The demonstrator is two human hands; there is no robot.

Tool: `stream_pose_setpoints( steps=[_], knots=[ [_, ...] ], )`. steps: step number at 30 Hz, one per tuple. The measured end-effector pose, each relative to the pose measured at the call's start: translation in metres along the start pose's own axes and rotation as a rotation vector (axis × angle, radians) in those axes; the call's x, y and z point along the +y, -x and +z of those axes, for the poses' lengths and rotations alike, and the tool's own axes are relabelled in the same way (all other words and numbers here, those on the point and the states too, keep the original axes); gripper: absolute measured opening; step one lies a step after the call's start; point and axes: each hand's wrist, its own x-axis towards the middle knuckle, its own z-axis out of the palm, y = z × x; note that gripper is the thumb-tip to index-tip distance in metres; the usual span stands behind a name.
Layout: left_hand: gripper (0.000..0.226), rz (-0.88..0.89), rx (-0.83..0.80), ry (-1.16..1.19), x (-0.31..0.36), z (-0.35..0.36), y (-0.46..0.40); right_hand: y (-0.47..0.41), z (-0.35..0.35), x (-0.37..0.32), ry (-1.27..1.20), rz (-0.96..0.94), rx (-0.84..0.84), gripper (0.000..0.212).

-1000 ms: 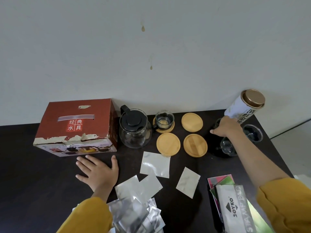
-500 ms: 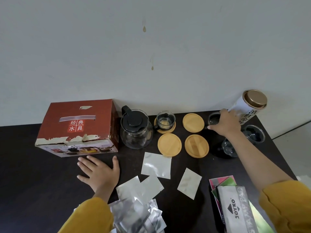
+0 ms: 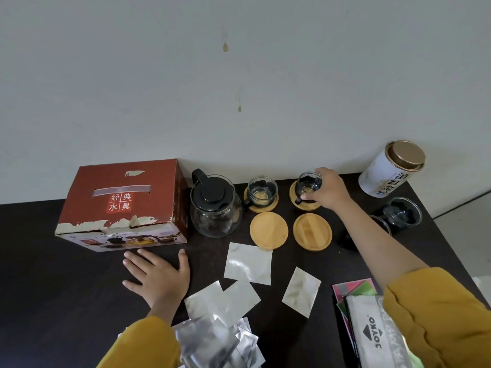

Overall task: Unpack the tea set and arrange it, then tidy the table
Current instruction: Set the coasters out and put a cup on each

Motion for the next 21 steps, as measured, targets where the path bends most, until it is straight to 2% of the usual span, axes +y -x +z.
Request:
stream_pose_setpoints(
  steps=[5, 7, 10, 15, 18, 21],
  knots=[
    [0.098, 0.001, -0.001, 0.003, -0.001, 0.001, -0.001, 0.006, 0.004, 0.003, -0.071, 0.004, 0.038, 0.092],
    [0.098, 0.003, 0.001, 0.008, -0.001, 0.001, -0.001, 0.017, 0.006, 0.004, -0.145, -0.031, 0.109, 0.088],
    [0.097, 0.006, 0.005, 0.015, -0.001, 0.0, 0.0, 0.045, 0.013, 0.007, -0.287, -0.117, 0.263, 0.066],
    [0.098, -0.005, -0.013, 0.008, -0.001, -0.001, 0.0, 0.106, 0.025, 0.028, -0.303, -0.092, 0.439, 0.058],
    [0.099, -0.004, -0.015, 0.015, 0.0, -0.001, 0.001, 0.132, 0.025, 0.049, -0.32, 0.033, 0.67, 0.053],
    [0.099, -0.003, -0.011, 0.018, 0.0, -0.002, 0.002, 0.142, 0.022, 0.065, -0.419, 0.3, 0.775, 0.07]
  ],
)
